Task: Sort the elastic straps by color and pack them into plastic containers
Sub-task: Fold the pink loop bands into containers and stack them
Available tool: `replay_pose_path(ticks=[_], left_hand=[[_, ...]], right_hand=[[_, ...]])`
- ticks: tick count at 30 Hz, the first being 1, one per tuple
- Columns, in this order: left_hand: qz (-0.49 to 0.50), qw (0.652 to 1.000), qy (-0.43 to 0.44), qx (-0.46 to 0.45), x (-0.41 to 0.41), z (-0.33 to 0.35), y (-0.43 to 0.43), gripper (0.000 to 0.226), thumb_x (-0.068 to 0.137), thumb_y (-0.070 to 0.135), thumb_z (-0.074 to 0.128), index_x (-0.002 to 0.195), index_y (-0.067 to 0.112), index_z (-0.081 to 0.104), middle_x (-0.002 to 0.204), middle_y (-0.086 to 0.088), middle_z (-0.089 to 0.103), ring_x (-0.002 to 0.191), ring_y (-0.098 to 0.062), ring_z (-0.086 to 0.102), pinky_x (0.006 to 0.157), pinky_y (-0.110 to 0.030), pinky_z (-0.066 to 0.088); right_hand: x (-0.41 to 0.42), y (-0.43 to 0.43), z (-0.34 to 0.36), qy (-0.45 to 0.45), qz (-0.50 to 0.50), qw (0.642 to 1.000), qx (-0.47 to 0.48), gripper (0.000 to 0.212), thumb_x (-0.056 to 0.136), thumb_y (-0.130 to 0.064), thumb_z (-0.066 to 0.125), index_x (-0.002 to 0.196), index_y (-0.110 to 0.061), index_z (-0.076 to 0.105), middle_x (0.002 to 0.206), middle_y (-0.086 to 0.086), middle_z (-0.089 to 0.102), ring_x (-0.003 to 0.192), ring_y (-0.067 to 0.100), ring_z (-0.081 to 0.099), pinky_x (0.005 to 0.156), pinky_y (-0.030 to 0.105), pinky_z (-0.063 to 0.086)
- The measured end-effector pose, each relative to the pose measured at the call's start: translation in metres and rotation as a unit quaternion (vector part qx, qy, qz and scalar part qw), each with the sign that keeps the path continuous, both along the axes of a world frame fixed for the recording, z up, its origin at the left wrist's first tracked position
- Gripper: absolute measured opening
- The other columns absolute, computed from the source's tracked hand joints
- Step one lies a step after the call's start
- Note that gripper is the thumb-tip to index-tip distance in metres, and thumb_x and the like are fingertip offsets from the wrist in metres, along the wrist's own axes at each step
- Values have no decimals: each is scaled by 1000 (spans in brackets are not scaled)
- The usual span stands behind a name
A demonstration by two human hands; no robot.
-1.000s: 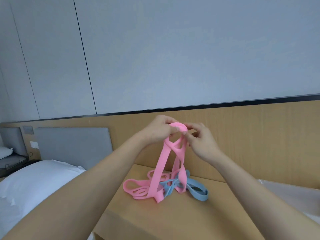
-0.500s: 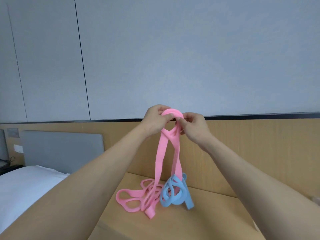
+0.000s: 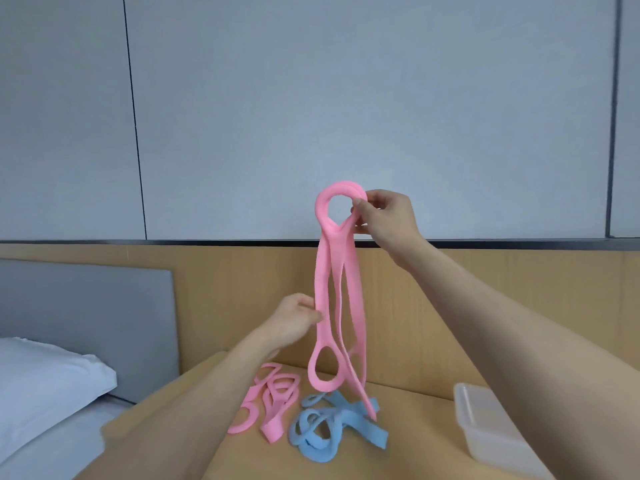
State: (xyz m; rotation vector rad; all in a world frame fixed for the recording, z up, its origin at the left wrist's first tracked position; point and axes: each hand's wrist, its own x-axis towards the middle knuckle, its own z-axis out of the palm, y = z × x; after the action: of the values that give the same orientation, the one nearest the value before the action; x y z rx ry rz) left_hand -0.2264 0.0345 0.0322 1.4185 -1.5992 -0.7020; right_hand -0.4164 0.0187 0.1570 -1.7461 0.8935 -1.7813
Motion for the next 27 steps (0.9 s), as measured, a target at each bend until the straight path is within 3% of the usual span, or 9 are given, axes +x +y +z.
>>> replay_pose_path(ticks=[2, 6, 11, 15, 19, 23, 27], left_hand=[[-19, 1000, 15, 3, -6, -7, 1, 6, 99, 9, 60, 102, 11, 64, 97, -8, 71, 86, -15, 67, 73, -18, 52], [-56, 995, 79, 19, -18, -12, 3, 11, 101, 9, 57, 102, 12, 67, 91, -4, 75, 85, -15, 72, 92, -37, 55], [-105, 982, 159, -18, -38, 2, 5, 13, 95, 9, 56, 96, 14, 68, 96, -2, 75, 99, -21, 68, 95, -41, 54], [-119, 965, 222, -76, -57, 32, 9, 14, 97, 13, 56, 99, 13, 70, 94, -6, 76, 91, -22, 68, 85, -38, 51], [-139, 960, 222, -95, -68, 58, 10, 19, 100, 18, 57, 96, 7, 72, 98, -13, 75, 92, -25, 66, 100, -47, 47], [-190, 945, 254, -75, -77, 64, 10, 21, 101, 14, 53, 93, 10, 72, 94, -4, 75, 90, -18, 68, 96, -39, 47], [-220, 927, 300, -46, -89, 61, 13, 18, 103, 13, 51, 103, 8, 68, 96, -6, 75, 90, -18, 69, 86, -33, 52]], right_hand=[[-6, 3, 7, -6, -11, 1000, -7, 15, 97, -14, 63, 91, -3, 72, 80, 4, 68, 67, 18, 72, 76, 42, 64], [-23, 10, 17, -23, -15, 999, -17, 13, 97, -12, 63, 93, -5, 73, 81, 5, 67, 68, 16, 70, 76, 39, 64], [-36, 20, 22, -2, -28, 999, -26, 14, 95, -13, 65, 91, -3, 73, 82, 8, 69, 69, 18, 70, 72, 37, 64], [-43, 27, 25, 7, -26, 999, -27, 12, 94, -14, 68, 90, -3, 72, 80, 9, 69, 62, 14, 65, 63, 31, 62], [-51, 31, 27, 14, -36, 999, -27, 11, 94, -13, 68, 90, -4, 72, 81, 8, 69, 57, 8, 63, 60, 26, 59], [-62, 34, 27, -10, -32, 999, -17, 12, 94, -13, 68, 87, -4, 72, 81, 9, 68, 56, 9, 64, 61, 29, 61], [-68, 39, 27, -39, -8, 999, 2, 15, 95, -15, 68, 86, -3, 71, 79, 10, 66, 59, 14, 65, 69, 36, 64]])
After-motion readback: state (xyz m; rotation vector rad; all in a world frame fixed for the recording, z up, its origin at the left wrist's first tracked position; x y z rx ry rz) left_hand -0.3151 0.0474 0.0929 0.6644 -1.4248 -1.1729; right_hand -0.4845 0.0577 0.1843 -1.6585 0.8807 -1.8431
